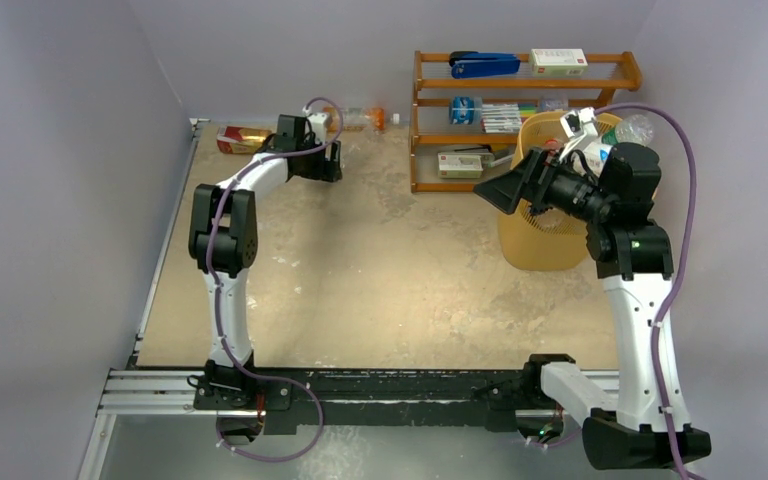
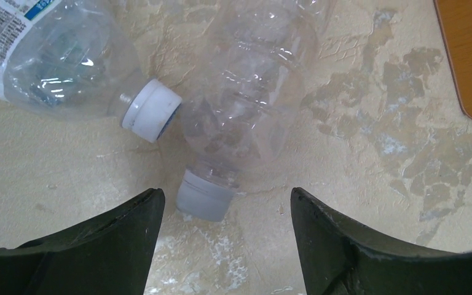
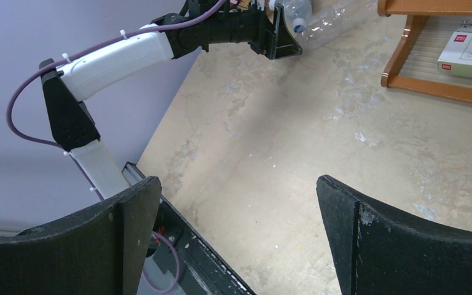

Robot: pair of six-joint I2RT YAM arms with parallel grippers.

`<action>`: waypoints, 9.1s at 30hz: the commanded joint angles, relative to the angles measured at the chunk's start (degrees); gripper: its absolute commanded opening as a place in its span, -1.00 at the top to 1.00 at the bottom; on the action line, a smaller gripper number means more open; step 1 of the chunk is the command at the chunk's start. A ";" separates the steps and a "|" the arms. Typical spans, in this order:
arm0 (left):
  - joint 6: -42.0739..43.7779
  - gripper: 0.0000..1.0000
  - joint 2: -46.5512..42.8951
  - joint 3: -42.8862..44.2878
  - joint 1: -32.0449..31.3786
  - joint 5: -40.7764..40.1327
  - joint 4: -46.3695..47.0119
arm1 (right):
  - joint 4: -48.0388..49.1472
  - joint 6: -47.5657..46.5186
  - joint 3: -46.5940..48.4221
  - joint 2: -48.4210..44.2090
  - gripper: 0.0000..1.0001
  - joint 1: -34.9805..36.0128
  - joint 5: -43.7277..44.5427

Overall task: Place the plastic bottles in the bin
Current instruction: Pick up the plastic bottle at the center of the board, then place the plastic bottle in the trash bin, then pick up the plastic bottle at the center of the board.

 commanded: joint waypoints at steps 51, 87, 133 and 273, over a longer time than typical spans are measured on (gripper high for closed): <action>-77.01 0.54 -41.85 -41.83 -25.52 15.86 71.57 | 3.64 -0.26 3.10 3.68 -0.96 2.27 0.70; -78.88 0.52 -41.63 -35.84 -36.44 12.79 71.52 | 10.45 6.16 9.90 2.72 -1.00 2.67 2.64; -77.99 -0.47 -29.24 -26.37 -28.19 21.10 67.99 | -36.65 -12.31 64.54 36.55 0.13 -9.63 35.26; -50.41 -0.46 0.35 5.72 -0.90 -25.32 1.15 | -1.26 -4.71 23.54 13.30 -0.91 -6.66 -4.89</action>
